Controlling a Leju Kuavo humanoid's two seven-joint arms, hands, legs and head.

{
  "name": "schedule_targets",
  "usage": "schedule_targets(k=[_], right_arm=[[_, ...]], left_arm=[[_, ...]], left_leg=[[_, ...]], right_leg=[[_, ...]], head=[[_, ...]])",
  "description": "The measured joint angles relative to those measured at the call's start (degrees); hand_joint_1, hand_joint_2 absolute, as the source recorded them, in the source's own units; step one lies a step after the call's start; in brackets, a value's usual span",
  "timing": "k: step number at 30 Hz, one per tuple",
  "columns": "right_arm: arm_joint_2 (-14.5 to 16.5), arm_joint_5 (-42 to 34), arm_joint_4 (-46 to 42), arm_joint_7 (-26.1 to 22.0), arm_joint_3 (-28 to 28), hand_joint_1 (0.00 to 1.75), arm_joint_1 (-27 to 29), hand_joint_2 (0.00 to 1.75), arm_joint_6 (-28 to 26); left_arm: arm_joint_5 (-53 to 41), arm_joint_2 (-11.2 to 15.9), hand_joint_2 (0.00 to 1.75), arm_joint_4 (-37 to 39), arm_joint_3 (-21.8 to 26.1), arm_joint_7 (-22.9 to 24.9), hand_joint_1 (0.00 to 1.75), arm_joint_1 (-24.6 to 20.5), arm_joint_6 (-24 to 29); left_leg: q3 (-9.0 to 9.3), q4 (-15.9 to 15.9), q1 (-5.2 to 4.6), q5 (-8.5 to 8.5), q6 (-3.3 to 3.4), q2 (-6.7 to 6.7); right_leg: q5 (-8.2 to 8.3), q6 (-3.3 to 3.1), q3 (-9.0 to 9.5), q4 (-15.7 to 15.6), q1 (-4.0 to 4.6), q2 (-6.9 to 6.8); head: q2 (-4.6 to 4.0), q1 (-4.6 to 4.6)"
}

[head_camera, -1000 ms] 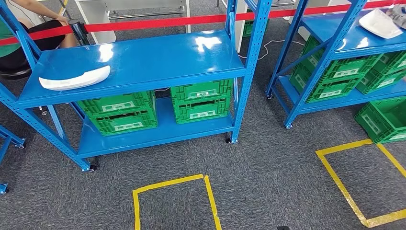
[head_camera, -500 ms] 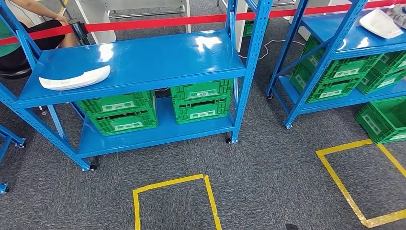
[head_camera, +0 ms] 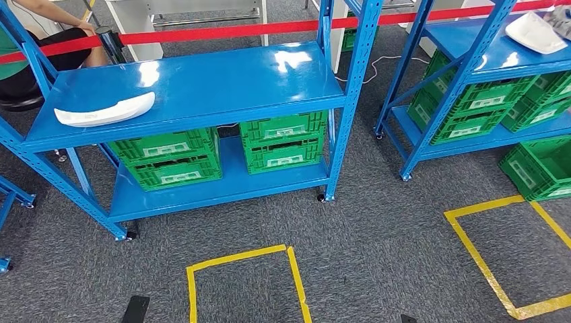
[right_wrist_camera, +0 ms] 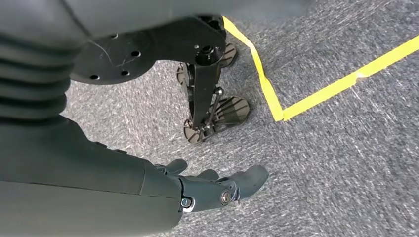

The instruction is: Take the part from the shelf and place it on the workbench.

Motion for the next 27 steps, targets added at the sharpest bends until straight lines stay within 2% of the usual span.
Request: schedule_targets(k=[1, 5, 11, 19, 22, 27], right_arm=[[0.2, 0.4, 0.2, 0.1, -0.6, 0.00, -0.2, 0.00, 0.0], [0.8, 1.9, 0.9, 0.6, -2.8, 0.00, -0.9, 0.00, 0.2], [1.7, 3.8, 1.9, 1.2, -5.7, 0.00, -1.9, 0.00, 0.3], [2.7, 5.2, 3.1, 1.8, -9.5, 0.00, -3.0, 0.00, 0.3], [2.9, 5.5, 3.3, 1.8, -9.9, 0.00, -2.9, 0.00, 0.3], [3.1, 5.8, 3.4, 1.8, -10.3, 0.00, -2.8, 0.00, 0.3]], left_arm=[[-1.5, -0.2, 1.75, 0.0, -0.1, -0.8, 0.00, -1.3, 0.6], [-7.0, -1.0, 0.00, 0.0, -1.4, -4.0, 0.00, -6.7, 3.4], [-11.9, -2.7, 0.00, -1.6, -6.4, -8.7, 0.00, -14.7, 8.1], [-11.4, -4.7, 0.00, -6.4, -17.5, -13.6, 0.00, -23.5, 14.0], [-9.8, -5.1, 0.00, -8.5, -20.3, -14.8, 0.00, -24.4, 15.8], [-9.5, -6.0, 0.00, -14.2, -22.0, -15.7, 0.00, -23.8, 17.1]], left_leg=[[0.00, 0.0, 0.00, 0.01, -0.01, 0.00], [0.03, 0.0, 0.00, 0.03, -0.01, 0.00], [0.04, 0.0, 0.00, 0.05, -0.02, -0.01], [0.04, 0.0, 0.00, 0.05, -0.03, -0.01], [0.05, -0.1, -0.01, 0.05, -0.03, 0.00], [0.04, -0.1, -0.03, 0.07, -0.05, -0.01]], right_leg=[[0.00, 0.00, 0.00, 0.0, 0.00, 0.01], [0.01, -0.01, 0.01, 0.0, 0.00, 0.01], [0.04, -0.03, 0.05, 0.0, 0.00, 0.02], [0.05, -0.04, 0.06, 0.0, 0.00, 0.03], [0.05, -0.04, 0.05, 0.0, -0.01, 0.04], [0.04, -0.05, -0.01, 0.0, -0.03, 0.06]], head=[[0.00, 0.00], [0.00, -0.01], [0.00, 0.00], [0.00, 0.00], [0.00, 0.00], [0.00, 0.00]])
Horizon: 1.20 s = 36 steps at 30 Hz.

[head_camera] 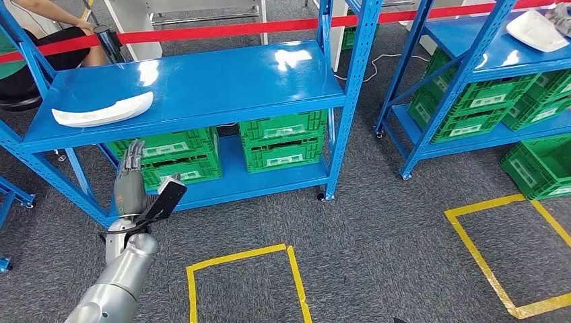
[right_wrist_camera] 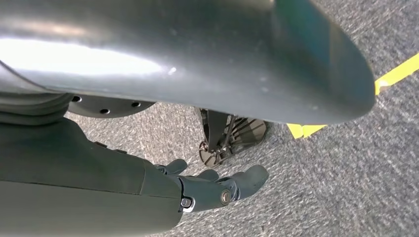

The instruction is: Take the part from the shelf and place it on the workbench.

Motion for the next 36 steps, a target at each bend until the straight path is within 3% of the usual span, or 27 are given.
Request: schedule_targets(k=[8, 14, 17, 20, 22, 25, 26, 27, 29, 30, 31, 33, 36], right_arm=[[0.4, 1.3, 0.6, 0.1, -2.1, 0.00, -0.7, 0.00, -0.2], [0.5, 2.6, 1.0, 0.4, -2.9, 0.00, -1.0, 0.00, -0.4], [0.6, 2.9, 1.2, 0.4, -3.3, 0.00, -1.2, 0.00, -0.5], [0.8, 2.9, 1.3, 0.4, -3.6, 0.00, -1.6, 0.00, -0.5], [0.9, 2.9, 1.3, 0.4, -3.8, 0.00, -1.8, 0.00, -0.5], [0.9, 2.9, 1.3, 0.5, -3.9, 0.00, -1.8, 0.00, -0.6], [0.9, 2.9, 1.3, 0.6, -3.9, 0.00, -1.7, 0.00, -0.6], [0.9, 3.0, 1.4, 0.7, -4.0, 0.00, -1.6, 0.00, -0.6], [0.9, 3.2, 1.4, 1.0, -4.1, 0.00, -1.5, 0.00, -0.6], [0.9, 3.3, 1.5, 1.2, -4.1, 0.00, -1.4, 0.00, -0.6], [1.0, 3.4, 1.6, 1.3, -4.1, 0.00, -1.5, 0.00, -0.6], [1.1, 3.6, 1.8, 1.4, -4.1, 0.00, -1.6, 0.00, -0.6], [1.0, 4.0, 1.8, 2.0, -4.1, 0.00, -1.6, 0.00, -0.6]], left_arm=[[1.4, -1.4, 0.00, -15.6, -5.8, -2.3, 0.00, -0.1, 3.6], [4.4, -1.4, 0.00, -26.2, -8.6, -3.3, 0.00, 2.1, 5.4], [5.9, -1.4, 0.00, -29.6, -10.1, -3.6, 0.00, 3.2, 5.8], [5.6, -1.8, 0.00, -31.9, -11.0, -3.7, 0.00, 3.5, 6.0], [5.3, -2.4, 0.00, -33.0, -11.3, -3.8, 0.00, 3.6, 6.1], [4.9, -3.1, 0.00, -33.4, -11.5, -3.8, 0.00, 4.2, 6.2], [4.5, -3.4, 0.00, -33.6, -11.6, -3.8, 0.00, 4.5, 6.2], [4.1, -3.6, 0.00, -33.7, -11.6, -3.8, 0.00, 4.9, 6.2], [3.6, -4.0, 0.00, -34.2, -11.5, -3.8, 0.00, 5.3, 6.2], [3.5, -4.1, 0.00, -34.3, -11.5, -3.8, 0.00, 5.4, 6.2], [3.4, -4.2, 0.00, -34.5, -11.5, -3.8, 0.00, 5.6, 6.2], [3.3, -4.3, 0.00, -35.0, -11.4, -3.8, 0.00, 5.9, 6.2], [3.0, -4.6, 0.00, -35.9, -11.4, -3.8, 0.00, 6.0, 6.2]], left_leg=[[0.02, 0.0, -0.05, 0.00, 0.00, 0.02], [-0.01, 0.1, -0.39, -0.10, 0.16, -0.01], [-0.07, 0.2, -0.68, -0.28, 0.50, 0.00], [0.44, -0.9, -0.50, -0.06, 1.41, 0.12], [1.31, -2.0, -0.15, 0.19, 2.07, 0.40], [2.11, -2.2, -0.19, -0.41, 2.42, 0.72], [2.54, -2.2, -0.12, -0.82, 2.31, 0.72], [3.14, -2.2, 0.03, -1.34, 2.07, 0.69], [4.57, -1.9, 0.49, -2.72, 1.25, 0.61], [4.91, -1.6, 0.50, -3.48, 0.69, 0.57], [4.99, -1.4, 0.44, -4.07, 0.14, 0.56], [4.87, -1.3, 0.16, -4.68, -0.66, 0.59], [5.01, -0.5, 0.32, -5.61, -1.24, 0.83]], right_leg=[[0.02, 0.02, 0.03, 0.0, -0.06, 0.00], [0.04, 0.09, 0.02, -0.1, -0.60, 0.01], [0.04, 0.41, 0.02, -0.3, -0.90, 0.04], [0.00, 1.01, 0.11, -0.4, -0.97, -0.12], [-1.09, 1.11, -2.10, 3.3, -0.82, -0.44], [-3.20, 1.22, -10.47, 14.7, -0.77, -0.58], [-2.31, 1.31, -12.56, 16.4, -0.83, -0.59], [-0.19, 1.41, -13.56, 15.8, -0.91, -0.63], [5.53, 1.73, -12.74, 9.9, -1.16, -0.88], [7.25, 1.81, -11.94, 7.2, -1.11, -1.01], [7.55, 1.47, -11.27, 5.5, -1.06, -1.10], [6.08, 0.25, -10.87, 4.9, -0.78, -1.02], [4.60, -1.43, -9.94, 4.5, -0.75, -0.82]], head=[[0.00, 0.01], [0.00, -0.02], [0.00, -0.02], [0.00, 0.01], [0.00, 0.19], [0.00, 0.33], [0.00, 0.33], [0.00, 0.32], [0.00, 0.33], [0.00, 0.46], [0.00, 0.58], [0.00, 0.59], [0.00, 0.12]])
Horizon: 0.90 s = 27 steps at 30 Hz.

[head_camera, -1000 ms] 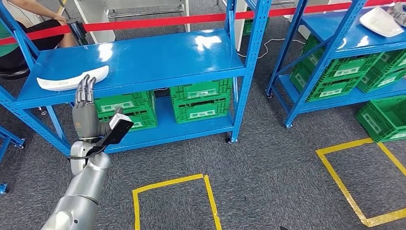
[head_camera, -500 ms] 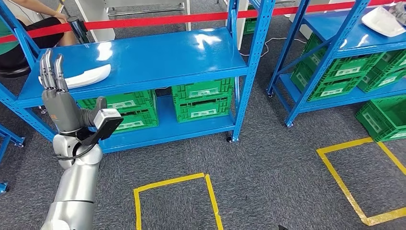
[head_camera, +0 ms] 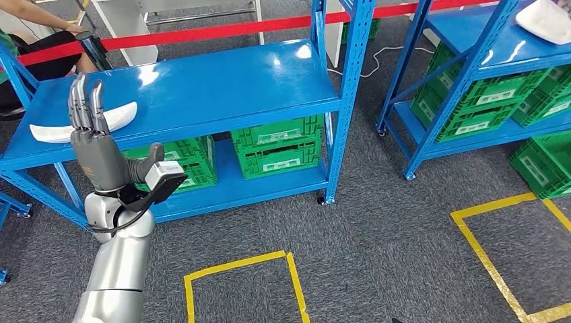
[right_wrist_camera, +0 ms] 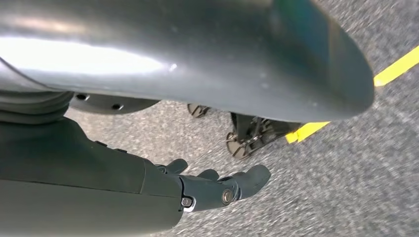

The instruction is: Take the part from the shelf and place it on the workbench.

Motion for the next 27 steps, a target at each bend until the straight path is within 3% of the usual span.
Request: schedule_targets(k=[2, 4, 5, 6, 7, 9, 10, 11, 13, 15, 17, 19, 21, 22, 24, 26, 27], right_arm=[[0.0, 0.4, 0.0, 0.5, 0.0, 0.00, 0.1, 0.00, 0.0], [0.0, 0.8, 0.0, 0.7, 0.0, 0.00, 0.2, 0.00, 0.0], [0.0, 0.9, 0.0, 0.7, 0.0, 0.00, 0.3, 0.00, 0.0], [0.0, 0.9, 0.0, 0.6, 0.0, 0.00, 0.3, 0.00, 0.0], [0.0, 1.1, 0.0, 0.4, 0.0, 0.00, 0.4, 0.00, 0.1], [0.0, 1.6, 0.1, 0.0, 0.0, 0.00, 0.4, 0.00, 0.2], [0.1, 2.0, 0.2, -0.1, 0.0, 0.00, 0.3, 0.00, 0.2], [0.1, 2.3, 0.2, -0.2, 0.0, 0.00, 0.2, 0.00, 0.2], [0.1, 2.8, 0.3, -0.4, 0.2, 0.00, 0.0, 0.00, 0.3], [0.0, 2.7, 0.3, -0.8, 0.4, 0.00, 0.0, 0.00, 0.2], [-0.2, 2.2, 0.3, -0.9, 0.5, 0.00, -0.1, 0.00, 0.0], [-0.3, 1.9, 0.3, -0.6, 0.5, 0.00, -0.2, 0.00, -0.3], [-0.5, 1.7, 0.3, -0.1, 0.5, 0.00, -0.2, 0.00, -0.5], [-0.7, 1.6, 0.3, 0.1, 0.5, 0.00, -0.2, 0.00, -0.6], [-0.8, 1.5, 0.3, 0.8, 0.5, 0.00, 0.0, 0.00, -0.7], [-0.8, 1.4, 0.4, 1.4, 0.5, 0.00, 0.0, 0.00, -0.8], [-0.8, 1.3, 0.4, 1.6, 0.5, 0.00, -0.1, 0.00, -0.8]], left_arm=[[-0.4, -0.1, 0.00, -0.6, 0.1, 0.0, 0.00, 0.2, 0.0], [-0.4, 0.0, 0.00, -0.8, 0.2, 0.0, 0.00, 0.9, 0.0], [-0.1, 0.0, 0.00, -0.8, 0.3, 0.0, 0.00, 1.3, 0.0], [0.2, 0.0, 0.00, -0.8, 0.3, 0.0, 0.00, 1.7, 0.0], [0.4, 0.1, 0.00, -0.9, 0.4, 0.0, 0.00, 1.8, 0.0], [0.8, 0.3, 0.00, -1.2, 0.7, 0.0, 0.00, 2.1, 0.0], [1.0, 0.5, 0.00, -1.4, 1.1, 0.0, 0.00, 2.4, 0.0], [1.5, 0.7, 0.00, -1.6, 1.5, 0.1, 0.00, 2.7, 0.0], [3.0, 1.3, 0.00, -2.5, 2.1, 0.1, 0.00, 3.4, 0.0], [5.3, 2.1, 0.00, -3.4, 2.4, 0.1, 0.00, 4.2, 0.0], [6.9, 3.1, 0.00, -3.6, 2.5, 0.0, 0.00, 4.9, 0.1], [7.3, 3.7, 0.00, -3.4, 2.6, 0.0, 0.00, 5.5, 0.1], [7.6, 4.2, 0.00, -3.0, 2.6, 0.0, 0.00, 5.9, 0.0], [7.7, 4.4, 0.00, -2.8, 2.6, 0.0, 0.00, 6.0, 0.0], [8.0, 4.6, 0.00, -2.4, 2.5, 0.0, 0.00, 5.9, 0.0], [8.0, 4.7, 0.00, -2.0, 2.5, 0.0, 0.00, 5.7, 0.0], [8.0, 4.8, 0.00, -1.8, 2.5, 0.0, 0.00, 5.7, 0.0]], left_leg=[[-3.40, 6.0, -0.10, -1.74, -0.06, 0.11], [-9.46, 14.1, -0.35, -2.95, 0.19, 0.10], [-11.92, 16.4, -0.50, -2.17, 0.46, 0.09], [-13.49, 16.7, -0.69, -0.12, 0.87, 0.08], [-14.00, 14.7, -0.95, 3.02, 1.41, 0.05], [-13.44, 8.8, -1.75, 9.11, 2.86, -0.03], [-12.83, 6.6, -2.21, 10.76, 3.54, -0.02], [-12.23, 5.3, -2.59, 11.14, 4.11, 0.03], [-10.67, 3.0, -2.91, 10.10, 4.85, 0.17], [-8.57, 0.2, -2.53, 9.05, 5.15, 0.19], [-6.77, -1.4, -2.07, 8.44, 5.17, 0.09], [-5.68, -1.7, -1.85, 7.59, 5.01, -0.11], [-4.19, -1.7, -1.60, 6.31, 4.54, -0.25], [-3.23, -1.6, -1.43, 5.56, 4.26, -0.28], [-1.51, -1.3, -1.16, 3.89, 3.61, -0.20], [-0.85, -1.0, -1.24, 2.48, 2.70, -0.09], [-0.69, -0.9, -1.32, 2.08, 2.26, -0.03]], right_leg=[[-0.71, -0.68, 1.19, -0.6, 0.08, 0.05], [-1.51, -1.08, 2.50, -1.1, 0.39, 0.16], [-2.03, -1.20, 3.29, -1.2, 0.59, 0.28], [-2.65, -1.26, 4.23, -1.2, 0.82, 0.41], [-3.32, -1.28, 5.27, -1.3, 1.04, 0.52], [-4.59, -1.18, 7.16, -1.5, 1.37, 0.66], [-5.03, -0.97, 7.84, -1.8, 1.41, 0.76], [-5.27, -0.68, 8.25, -2.2, 1.26, 0.83], [-4.97, 0.10, 8.70, -2.5, 1.05, 0.81], [-4.24, 0.74, 7.82, -0.6, 0.98, 0.50], [-4.69, 1.27, 4.41, 4.4, 0.92, 0.32], [-6.56, 1.85, -0.51, 10.2, 0.81, 0.29], [-6.74, 2.32, -3.93, 11.8, 0.62, 0.23], [-5.15, 2.51, -4.38, 10.0, 0.52, 0.17], [0.67, 2.72, -3.72, 3.7, 0.30, -0.17], [4.12, 1.90, -3.37, -0.5, 0.42, -0.57], [4.27, 1.18, -3.48, -0.8, 0.56, -0.63]], head=[[0.00, -0.26], [0.00, -0.32], [0.00, -0.34], [0.00, -0.32], [0.00, -0.33], [0.00, -0.16], [0.00, -0.09], [0.00, 0.00], [0.00, -0.02], [0.00, 0.03], [0.00, 0.10], [0.00, 0.13], [0.00, 0.14], [0.00, 0.14], [0.00, 0.15], [0.00, 0.17], [0.00, 0.17]])
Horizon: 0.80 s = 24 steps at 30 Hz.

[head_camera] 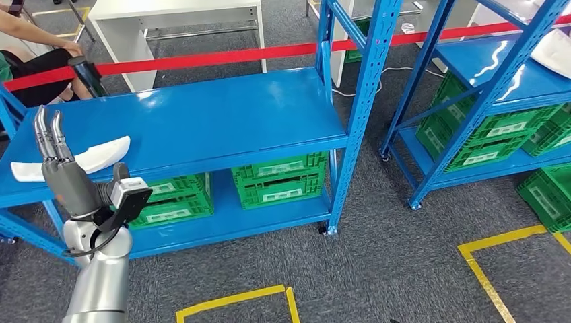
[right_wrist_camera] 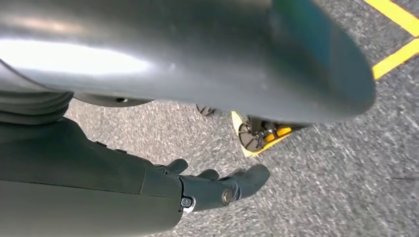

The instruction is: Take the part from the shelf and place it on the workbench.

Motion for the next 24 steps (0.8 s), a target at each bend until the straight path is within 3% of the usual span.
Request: schedule_targets(k=[2, 4, 6, 10, 12, 13, 14, 16, 17, 21, 24], right_arm=[[0.0, -0.1, 0.0, 0.0, 0.0, 0.00, -0.1, 0.00, 0.0], [0.0, -0.1, 0.0, -0.4, 0.0, 0.00, 0.0, 0.00, 0.1], [0.0, -0.1, 0.0, -0.7, 0.0, 0.00, 0.0, 0.00, 0.3], [0.0, -0.1, 0.0, -0.8, 0.0, 0.00, 0.0, 0.00, 0.3], [0.0, -0.1, 0.0, -1.3, 0.0, 0.00, -0.1, 0.00, 0.5], [0.0, -0.1, 0.0, -1.7, 0.0, 0.00, -0.1, 0.00, 0.7], [0.1, 0.0, 0.0, -2.2, 0.0, 0.00, -0.2, 0.00, 1.0], [0.1, 0.5, 0.0, -2.7, 0.0, 0.00, -0.2, 0.00, 1.5], [0.1, 0.6, 0.0, -2.9, 0.0, 0.00, -0.2, 0.00, 1.8], [0.0, 1.3, 0.0, -3.7, 0.0, 0.00, -0.2, 0.00, 2.2], [0.0, 2.0, 0.0, -3.8, 0.0, 0.00, -0.2, 0.00, 2.2]], left_arm=[[0.0, 0.0, 0.00, 0.1, -0.1, 0.0, 0.00, -0.2, 0.0], [-0.1, 0.1, 0.00, 0.3, -0.1, 0.0, 0.00, -0.6, 0.0], [-0.1, 0.1, 0.00, 0.5, -0.1, 0.0, 0.00, -0.8, 0.0], [-0.1, 0.1, 0.00, 0.5, -0.1, 0.0, 0.00, -0.8, 0.0], [-0.1, 0.3, 0.00, 1.1, -0.1, 0.0, 0.00, -0.9, 0.0], [-0.1, 0.4, 0.00, 1.6, -0.1, 0.0, 0.00, -0.9, 0.0], [-0.3, 0.6, 0.00, 2.2, -0.1, 0.0, 0.00, -1.1, 0.0], [-1.2, 0.6, 0.00, 3.2, -0.1, 0.0, 0.00, -1.5, 0.0], [-1.7, 0.6, 0.00, 3.4, -0.1, 0.0, 0.00, -1.7, 0.0], [-3.2, 0.5, 0.00, 4.3, 0.0, 0.0, 0.00, -2.0, 0.0], [-4.7, 0.4, 0.00, 5.1, 0.1, 0.0, 0.00, -1.9, 0.0]], left_leg=[[0.26, 0.3, -0.02, -0.11, -0.70, 0.05], [-0.61, 3.0, 0.10, 0.46, -1.17, 0.06], [-1.88, 5.6, 0.14, 0.91, -1.40, 0.08], [-2.34, 6.4, 0.15, 0.90, -1.43, 0.08], [-6.50, 11.7, 0.15, -1.45, -1.61, 0.06], [-8.96, 12.9, 0.14, -1.45, -1.52, 0.06], [-10.87, 11.6, -0.04, -0.12, -1.16, 0.08], [-10.71, 4.4, -0.43, 5.63, -0.06, 0.05], [-10.06, 1.9, -0.54, 7.50, 0.24, 0.01], [-9.58, 1.1, -0.54, 8.40, 0.01, -0.20], [-9.55, 1.2, -0.81, 8.02, 0.71, -0.22]], right_leg=[[-0.52, -1.29, 0.44, 0.1, 0.09, 0.19], [-1.06, -2.03, 1.50, -0.2, -0.01, 0.32], [-1.32, -2.39, 2.16, -0.4, -0.08, 0.38], [-1.37, -2.45, 2.25, -0.5, -0.08, 0.39], [-1.90, -2.62, 2.98, -0.7, -0.03, 0.57], [-2.57, -2.66, 3.93, -0.8, 0.04, 0.76], [-3.45, -2.51, 5.07, -0.8, 0.18, 1.01], [-4.92, -1.70, 6.74, -0.9, 0.41, 1.32], [-5.28, -1.32, 7.08, -0.9, 0.53, 1.36], [-4.92, -2.74, 7.76, -2.1, 0.74, 1.03], [-4.96, -1.59, 8.23, -2.8, 0.49, 0.91]], head=[[0.00, -0.05], [0.00, -0.19], [0.00, -0.36], [0.00, -0.43], [0.00, -0.46], [0.00, -0.46], [0.00, -0.45], [0.00, -0.48], [0.00, -0.48], [0.00, -0.38], [0.00, -0.38]])
